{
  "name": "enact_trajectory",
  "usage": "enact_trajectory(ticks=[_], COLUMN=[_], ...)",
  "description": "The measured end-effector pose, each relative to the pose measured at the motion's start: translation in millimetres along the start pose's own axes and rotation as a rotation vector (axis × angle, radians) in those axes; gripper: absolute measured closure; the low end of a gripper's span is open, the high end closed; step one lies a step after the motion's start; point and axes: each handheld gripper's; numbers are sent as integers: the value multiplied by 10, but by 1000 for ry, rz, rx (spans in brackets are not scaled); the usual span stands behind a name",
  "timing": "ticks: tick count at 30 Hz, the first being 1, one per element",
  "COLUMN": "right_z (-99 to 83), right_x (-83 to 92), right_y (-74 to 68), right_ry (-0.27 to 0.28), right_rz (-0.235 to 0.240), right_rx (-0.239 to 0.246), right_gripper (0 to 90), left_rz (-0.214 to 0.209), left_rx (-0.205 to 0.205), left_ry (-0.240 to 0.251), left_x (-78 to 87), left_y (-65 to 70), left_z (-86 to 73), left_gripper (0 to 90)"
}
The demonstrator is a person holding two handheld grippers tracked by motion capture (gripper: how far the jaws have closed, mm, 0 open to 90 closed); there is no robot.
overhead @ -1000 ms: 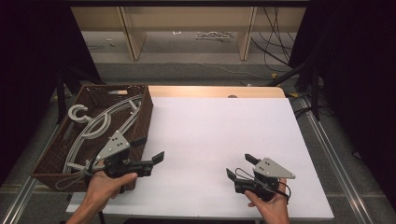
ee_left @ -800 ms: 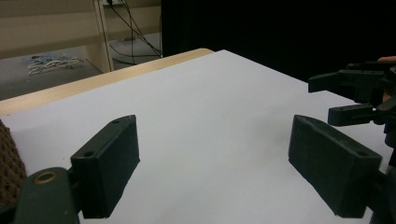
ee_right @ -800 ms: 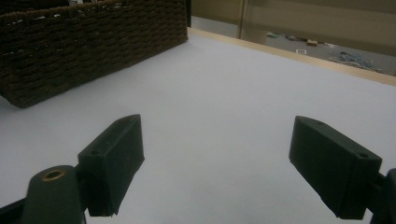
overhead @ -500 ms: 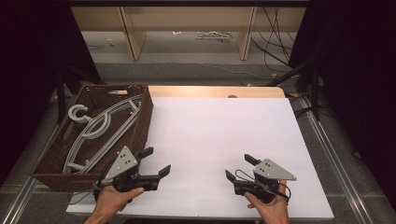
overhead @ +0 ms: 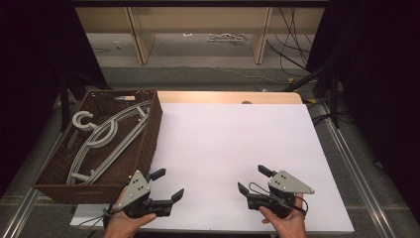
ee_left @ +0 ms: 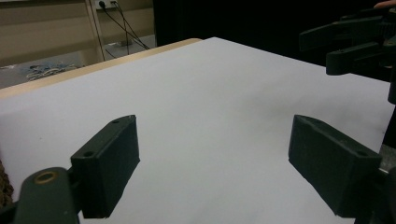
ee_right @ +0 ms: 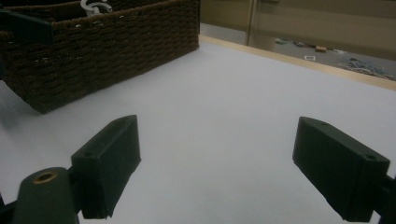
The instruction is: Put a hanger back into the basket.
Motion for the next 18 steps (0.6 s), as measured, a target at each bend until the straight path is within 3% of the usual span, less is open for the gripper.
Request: enact_trajectory(ticks=[6, 7, 9, 11, 18], right_z=[5, 2, 5, 5, 6], right_x=[4, -3, 2, 2, 5], right_y=[-1, -4, -3, -3, -5], right_ry=[-7, 1, -7, -6, -16], right_rz=[3, 2, 1, 1, 3], right_rx=[6, 5, 9, 9, 2], right_gripper=[159, 159, 160, 159, 160], left_rz=[28, 32, 25, 33, 20], left_rx=[26, 53, 32, 55, 46], left_ry=[0, 0, 0, 1, 7], left_x=[12, 10, 8, 8, -3], left_y=[-67, -61, -73, -60, -81], left_z=[2, -2, 1, -2, -4], left_gripper=[161, 161, 161, 161, 161])
Point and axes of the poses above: each handheld gripper's, and its own axes: x roughly backward along the jaws, z roughly out of its top, y roughly to its right, and after that the axes turned 8 degrees about y, right-handed
